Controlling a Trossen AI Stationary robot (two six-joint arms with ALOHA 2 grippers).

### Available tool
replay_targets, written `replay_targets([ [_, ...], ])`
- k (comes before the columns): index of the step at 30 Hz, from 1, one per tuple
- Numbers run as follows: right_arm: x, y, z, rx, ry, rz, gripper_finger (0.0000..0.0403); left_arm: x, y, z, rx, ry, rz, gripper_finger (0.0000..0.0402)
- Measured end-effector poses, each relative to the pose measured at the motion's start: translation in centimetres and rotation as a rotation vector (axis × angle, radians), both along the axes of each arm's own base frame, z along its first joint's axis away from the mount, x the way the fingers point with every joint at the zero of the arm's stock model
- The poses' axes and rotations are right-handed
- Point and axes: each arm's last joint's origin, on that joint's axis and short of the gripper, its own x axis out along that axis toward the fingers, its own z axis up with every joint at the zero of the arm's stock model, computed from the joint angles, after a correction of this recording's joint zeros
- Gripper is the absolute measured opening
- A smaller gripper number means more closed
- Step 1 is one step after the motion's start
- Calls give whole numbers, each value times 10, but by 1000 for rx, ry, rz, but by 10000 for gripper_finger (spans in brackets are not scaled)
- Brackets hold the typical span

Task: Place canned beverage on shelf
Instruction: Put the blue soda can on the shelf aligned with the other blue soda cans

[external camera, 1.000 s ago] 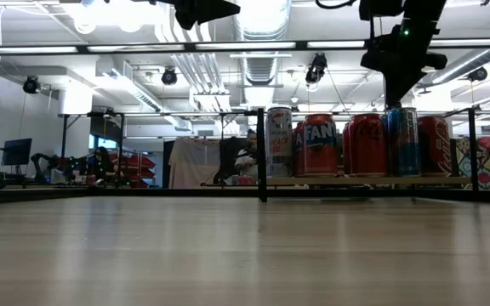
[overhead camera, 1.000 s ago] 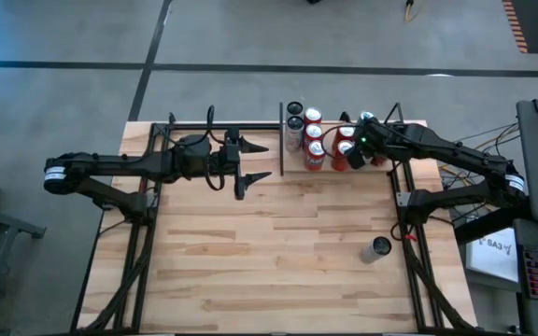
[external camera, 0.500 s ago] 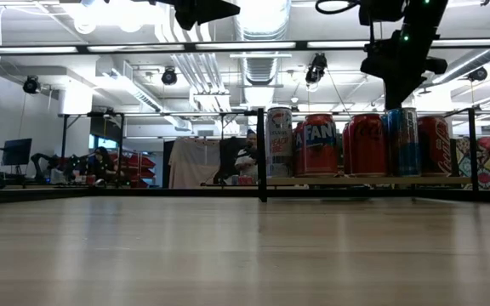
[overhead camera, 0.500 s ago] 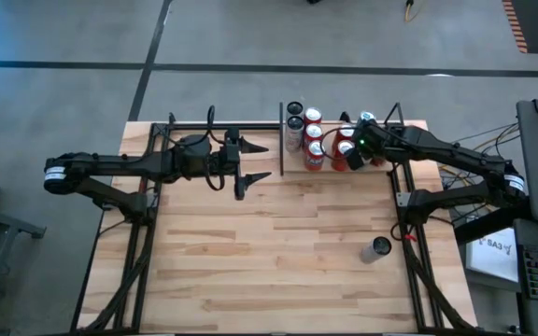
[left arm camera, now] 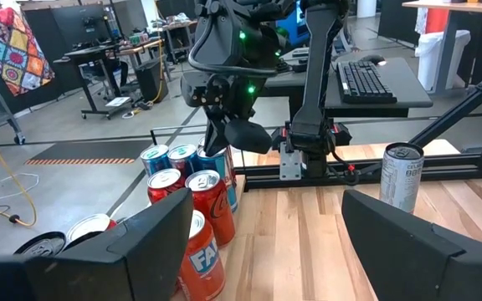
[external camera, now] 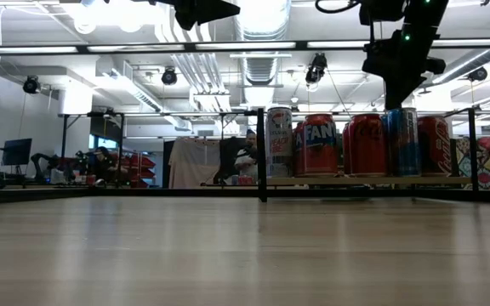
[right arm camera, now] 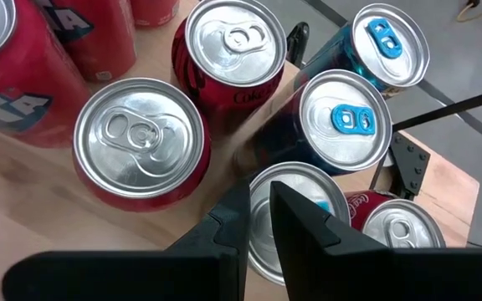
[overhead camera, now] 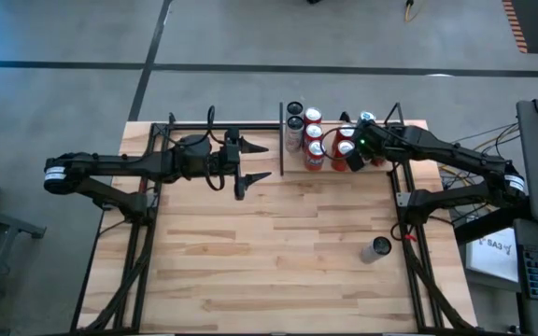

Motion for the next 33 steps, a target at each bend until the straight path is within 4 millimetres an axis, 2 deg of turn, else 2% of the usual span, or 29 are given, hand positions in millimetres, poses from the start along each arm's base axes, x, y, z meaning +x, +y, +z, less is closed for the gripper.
replay_targets([
  [33, -4, 4, 5, 46, -30, 41, 43, 0, 0, 0, 3, 0, 0, 292],
])
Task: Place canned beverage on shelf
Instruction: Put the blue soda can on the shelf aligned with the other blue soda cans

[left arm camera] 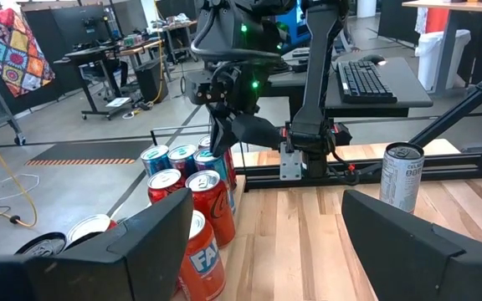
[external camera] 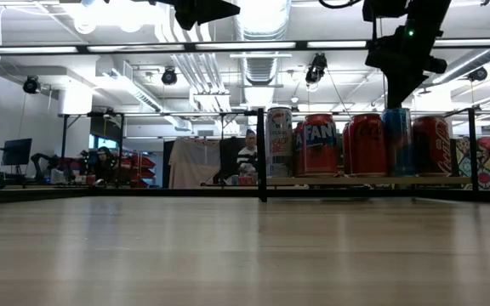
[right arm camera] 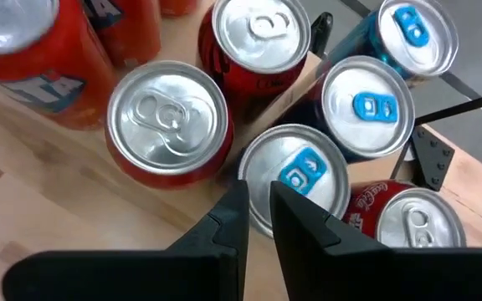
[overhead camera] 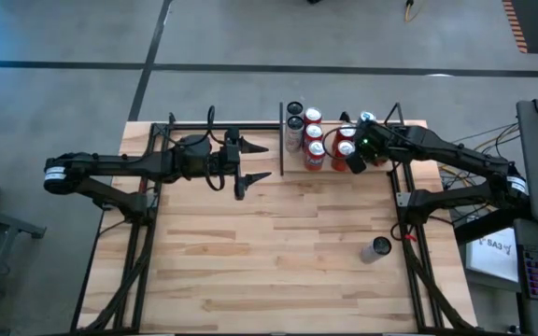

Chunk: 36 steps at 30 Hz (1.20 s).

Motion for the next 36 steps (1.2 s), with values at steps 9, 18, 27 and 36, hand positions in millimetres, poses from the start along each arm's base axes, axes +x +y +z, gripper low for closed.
replay_targets([
  [9, 0, 0, 29, -44, -74, 3, 43, 0, 0, 0, 0, -1, 0, 292],
  [18, -5, 1, 21, 4, 40, -51, 43, 0, 0, 0, 0, -2, 0, 292],
  [27, -6, 1, 10, -9, 87, -73, 43, 0, 0, 0, 0, -1, 0, 292],
  [36, -6, 0, 2, -16, 117, -82, 43, 0, 0, 0, 0, -1, 0, 292],
])
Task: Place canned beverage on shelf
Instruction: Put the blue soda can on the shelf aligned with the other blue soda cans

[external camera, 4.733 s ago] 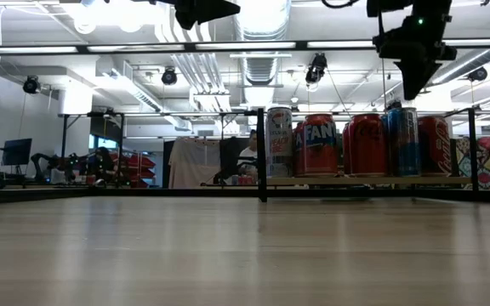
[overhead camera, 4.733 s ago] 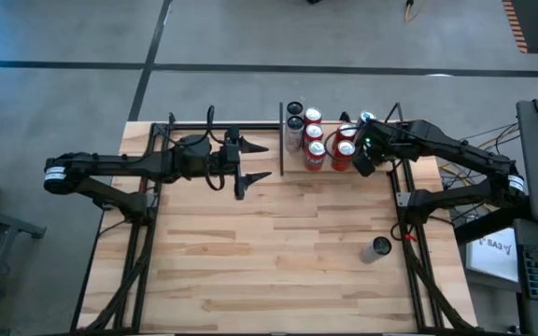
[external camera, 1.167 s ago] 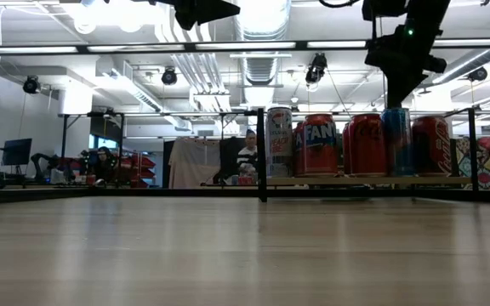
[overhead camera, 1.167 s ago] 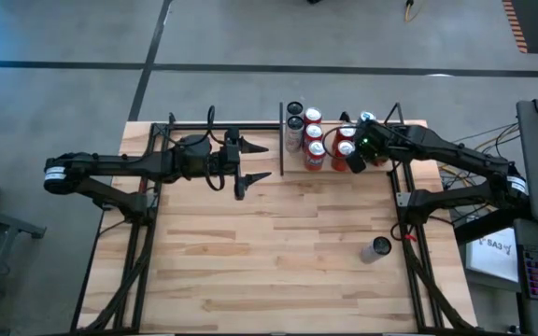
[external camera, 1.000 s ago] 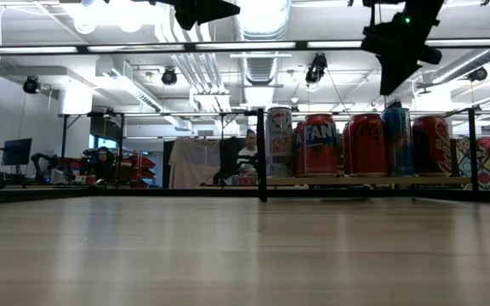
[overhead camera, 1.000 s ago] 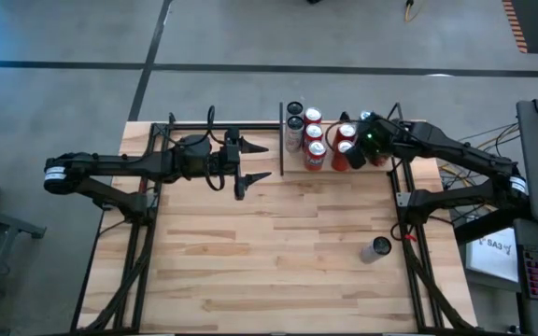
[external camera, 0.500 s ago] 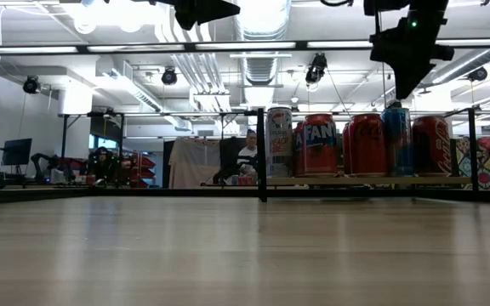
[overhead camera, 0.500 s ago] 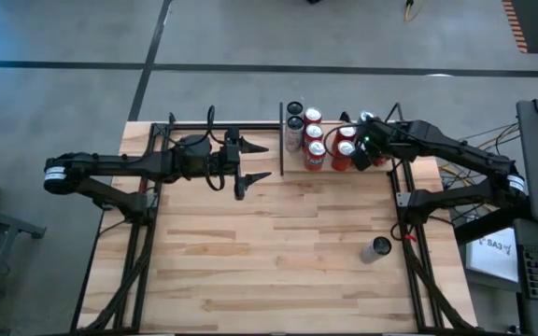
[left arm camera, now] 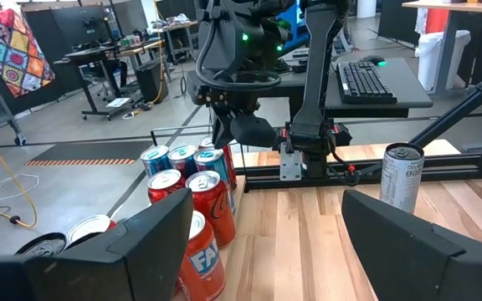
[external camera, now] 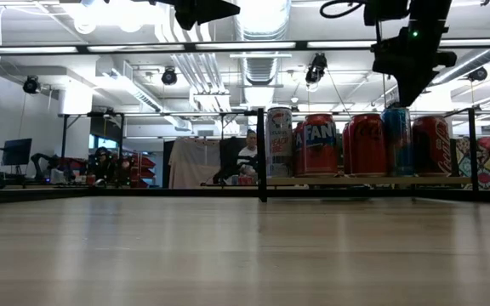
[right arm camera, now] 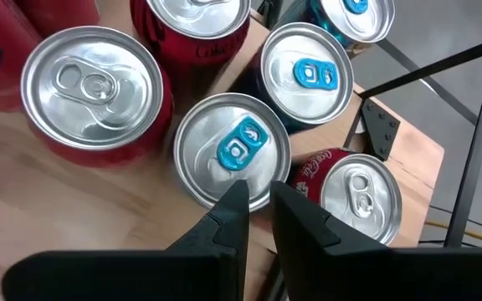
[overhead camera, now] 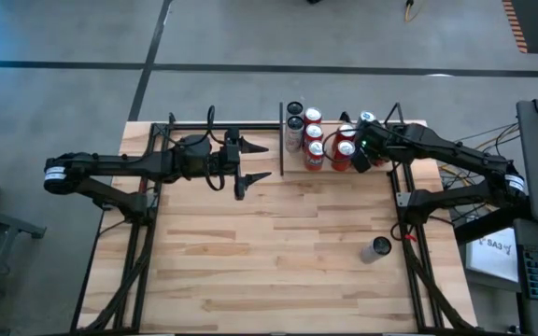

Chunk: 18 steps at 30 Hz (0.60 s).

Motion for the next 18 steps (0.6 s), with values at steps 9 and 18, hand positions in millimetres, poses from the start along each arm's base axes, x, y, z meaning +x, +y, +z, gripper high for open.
replay_targets([
  [9, 1, -1, -4, -5, -2, 7, 43, 0, 0, 0, 0, 1, 0, 292],
  [18, 1, -1, -7, -6, 13, 9, 43, 0, 0, 0, 0, 3, 0, 292],
])
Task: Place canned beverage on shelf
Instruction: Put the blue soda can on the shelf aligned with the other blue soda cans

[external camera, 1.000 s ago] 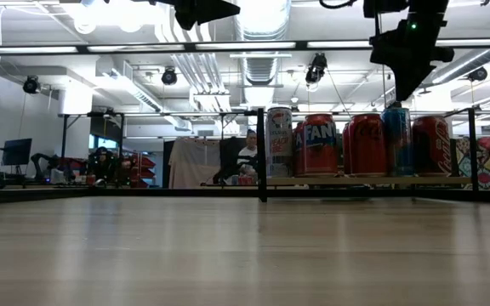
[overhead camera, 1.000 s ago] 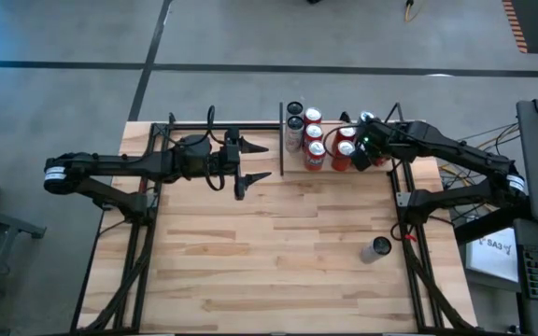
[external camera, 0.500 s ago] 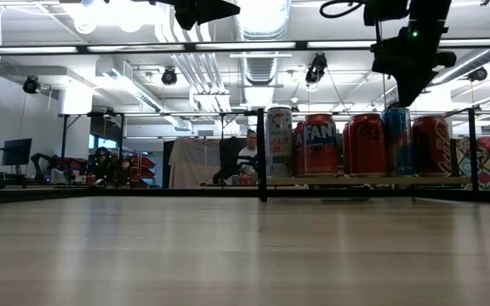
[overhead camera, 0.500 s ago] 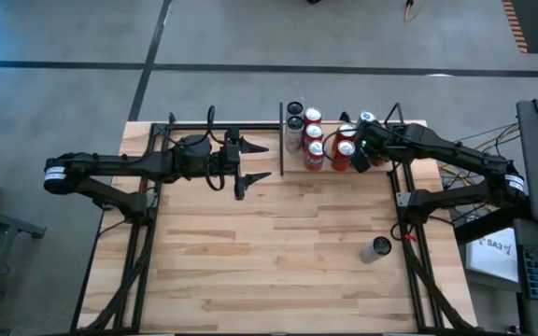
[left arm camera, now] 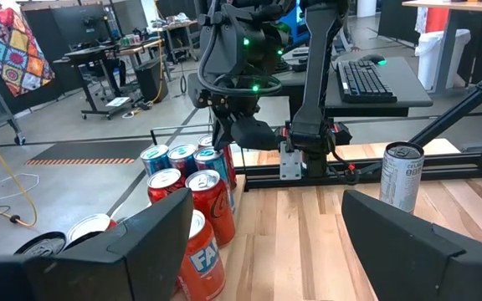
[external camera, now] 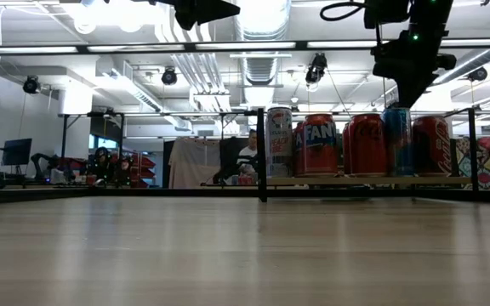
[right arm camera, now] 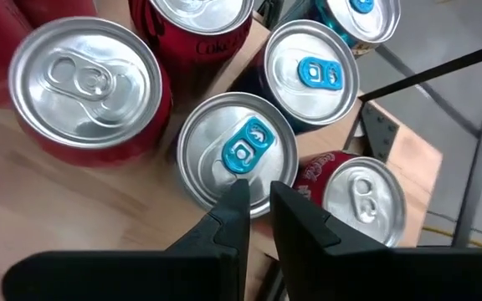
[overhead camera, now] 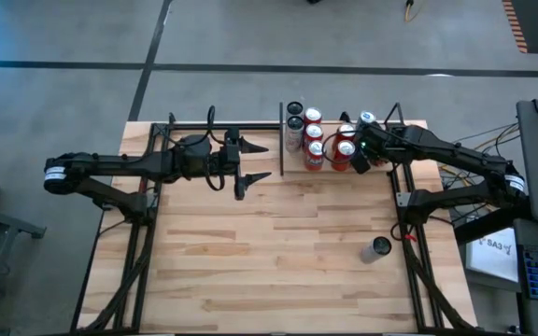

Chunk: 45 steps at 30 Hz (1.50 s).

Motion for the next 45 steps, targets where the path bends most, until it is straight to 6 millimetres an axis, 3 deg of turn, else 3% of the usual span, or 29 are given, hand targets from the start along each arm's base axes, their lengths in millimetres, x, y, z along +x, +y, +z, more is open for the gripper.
replay_targets([
  [24, -2, 1, 6, -3, 8, -17, 43, 0, 0, 0, 0, 0, 0, 292],
  [37, 1, -1, 34, -51, -78, -7, 43, 0, 0, 0, 0, -3, 0, 292],
  [45, 6, -3, 27, -57, -108, 9, 43, 0, 0, 1, 1, -10, 0, 292],
])
